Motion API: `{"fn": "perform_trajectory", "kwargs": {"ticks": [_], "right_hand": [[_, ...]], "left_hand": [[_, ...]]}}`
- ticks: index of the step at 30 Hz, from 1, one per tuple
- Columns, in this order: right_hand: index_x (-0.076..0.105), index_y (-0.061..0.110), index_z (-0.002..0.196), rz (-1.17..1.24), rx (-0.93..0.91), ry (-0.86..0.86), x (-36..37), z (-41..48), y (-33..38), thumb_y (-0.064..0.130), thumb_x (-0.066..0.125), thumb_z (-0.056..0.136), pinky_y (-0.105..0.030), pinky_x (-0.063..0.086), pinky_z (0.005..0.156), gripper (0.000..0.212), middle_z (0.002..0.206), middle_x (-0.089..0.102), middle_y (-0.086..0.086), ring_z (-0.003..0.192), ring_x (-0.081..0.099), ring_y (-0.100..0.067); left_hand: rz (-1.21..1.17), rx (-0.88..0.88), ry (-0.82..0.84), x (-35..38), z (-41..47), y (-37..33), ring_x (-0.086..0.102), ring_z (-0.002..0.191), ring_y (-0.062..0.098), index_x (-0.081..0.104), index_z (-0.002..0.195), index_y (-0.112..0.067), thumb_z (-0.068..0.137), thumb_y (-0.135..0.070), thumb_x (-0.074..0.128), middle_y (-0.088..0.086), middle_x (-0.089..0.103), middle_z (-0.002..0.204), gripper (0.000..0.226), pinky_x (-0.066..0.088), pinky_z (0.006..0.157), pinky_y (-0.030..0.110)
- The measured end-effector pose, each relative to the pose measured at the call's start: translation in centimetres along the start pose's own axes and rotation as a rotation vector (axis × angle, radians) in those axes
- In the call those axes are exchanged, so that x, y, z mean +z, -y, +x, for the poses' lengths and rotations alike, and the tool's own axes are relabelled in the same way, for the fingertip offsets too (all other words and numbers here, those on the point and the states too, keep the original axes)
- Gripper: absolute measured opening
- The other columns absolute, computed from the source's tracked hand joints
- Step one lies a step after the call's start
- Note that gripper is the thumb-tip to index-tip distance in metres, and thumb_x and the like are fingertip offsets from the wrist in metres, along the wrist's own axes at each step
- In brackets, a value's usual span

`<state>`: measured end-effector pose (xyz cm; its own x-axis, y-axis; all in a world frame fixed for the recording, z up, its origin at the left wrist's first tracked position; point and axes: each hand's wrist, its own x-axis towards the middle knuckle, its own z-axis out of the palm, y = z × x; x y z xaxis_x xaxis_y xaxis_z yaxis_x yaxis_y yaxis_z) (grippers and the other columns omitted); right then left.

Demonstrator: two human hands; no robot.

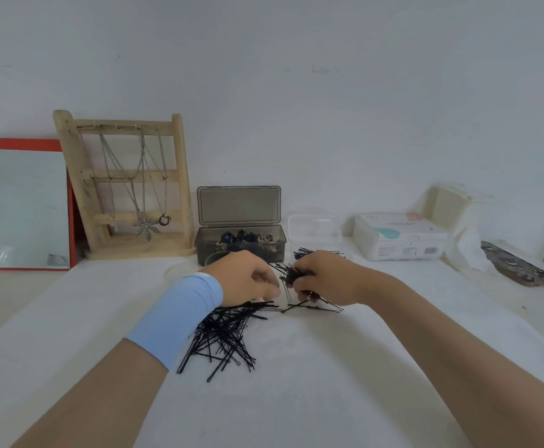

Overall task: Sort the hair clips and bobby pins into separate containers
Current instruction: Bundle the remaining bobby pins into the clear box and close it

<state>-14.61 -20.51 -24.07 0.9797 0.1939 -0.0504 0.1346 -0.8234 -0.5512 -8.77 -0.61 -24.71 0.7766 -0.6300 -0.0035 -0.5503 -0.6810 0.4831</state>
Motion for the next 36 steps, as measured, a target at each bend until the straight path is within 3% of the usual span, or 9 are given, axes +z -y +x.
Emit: {"fn": "perform_trajectory", "kwargs": {"ticks": [4,9,13,16,21,24,26,32,36], "right_hand": [[0.059,0.008,0.094,0.330,-0.002,0.063,1.0,0.2,0.2,0.004,0.045,0.100,-0.018,0.046,0.056,0.016,0.075,0.064,-0.001,0.056,0.058,-0.007],[0.057,0.007,0.105,0.511,-0.022,0.103,1.3,0.1,0.1,0.005,0.036,0.102,-0.027,0.039,0.060,0.021,0.077,0.050,-0.005,0.064,0.044,-0.017],[0.056,0.007,0.106,0.864,0.007,0.128,1.2,0.3,-0.1,0.000,0.030,0.103,-0.028,0.032,0.059,0.028,0.072,0.044,-0.003,0.061,0.039,-0.016],[0.054,0.008,0.106,1.029,0.017,0.140,0.9,0.5,-0.4,0.001,0.029,0.103,-0.028,0.032,0.059,0.027,0.072,0.043,-0.003,0.060,0.037,-0.017],[0.053,0.011,0.103,1.094,-0.012,0.199,0.9,0.6,-0.5,0.006,0.033,0.103,-0.028,0.031,0.062,0.021,0.072,0.043,0.000,0.063,0.036,-0.017],[0.053,0.013,0.098,1.113,-0.024,0.222,0.9,0.7,-0.6,0.007,0.035,0.104,-0.028,0.033,0.062,0.019,0.073,0.044,0.000,0.064,0.039,-0.017],[0.052,0.012,0.098,1.128,-0.028,0.218,0.9,0.7,-0.7,0.007,0.036,0.104,-0.028,0.034,0.061,0.018,0.075,0.048,-0.002,0.064,0.043,-0.017],[0.052,0.015,0.094,1.056,-0.027,0.238,1.0,0.7,-0.7,0.004,0.032,0.104,-0.025,0.031,0.055,0.024,0.070,0.045,0.000,0.059,0.040,-0.016],[0.048,0.014,0.090,1.018,-0.033,0.207,0.8,0.7,-0.2,0.002,0.033,0.101,-0.027,0.030,0.056,0.022,0.069,0.043,0.000,0.059,0.037,-0.017]], "left_hand": [[-0.072,0.009,-0.152,0.1,0.0,-0.5,0.063,0.062,0.000,0.070,0.071,-0.028,0.090,-0.040,0.062,-0.020,0.071,0.071,0.024,0.043,0.057,0.019],[-0.024,-0.041,-0.278,-0.1,0.1,-0.6,0.061,0.062,-0.001,0.067,0.066,-0.031,0.081,-0.054,0.068,-0.017,0.069,0.066,0.027,0.039,0.056,0.018],[-0.154,-0.036,-0.436,-0.4,0.3,-0.5,0.061,0.080,-0.005,0.063,0.094,-0.036,0.079,-0.054,0.070,-0.019,0.067,0.093,0.025,0.047,0.066,0.021],[-0.452,0.101,-0.361,0.0,0.3,-1.0,0.060,0.109,-0.003,0.055,0.129,-0.033,0.097,-0.029,0.057,-0.018,0.062,0.125,0.033,0.052,0.096,0.033],[-0.462,0.161,-0.290,0.2,0.2,-1.7,0.063,0.109,-0.003,0.059,0.129,-0.031,0.100,-0.012,0.052,-0.007,0.073,0.109,0.036,0.040,0.105,0.024],[-0.318,0.149,-0.270,-0.3,-0.1,-1.7,0.061,0.107,-0.008,0.058,0.134,-0.029,0.100,-0.018,0.052,-0.023,0.072,0.095,0.037,0.038,0.105,0.021],[-0.260,0.146,-0.278,-0.5,-0.4,-1.9,0.056,0.112,-0.011,0.060,0.134,-0.031,0.099,-0.021,0.053,-0.032,0.068,0.103,0.037,0.036,0.108,0.020],[-0.336,0.169,-0.226,-0.2,-0.5,-2.5,0.055,0.116,-0.003,0.052,0.140,-0.032,0.100,-0.018,0.051,-0.014,0.059,0.132,0.043,0.035,0.113,0.029],[-0.214,0.276,-0.212,0.1,-0.5,-2.7,0.043,0.128,-0.010,0.052,0.140,-0.035,0.101,-0.020,0.048,-0.020,0.052,0.141,0.042,0.026,0.109,0.009]]}}
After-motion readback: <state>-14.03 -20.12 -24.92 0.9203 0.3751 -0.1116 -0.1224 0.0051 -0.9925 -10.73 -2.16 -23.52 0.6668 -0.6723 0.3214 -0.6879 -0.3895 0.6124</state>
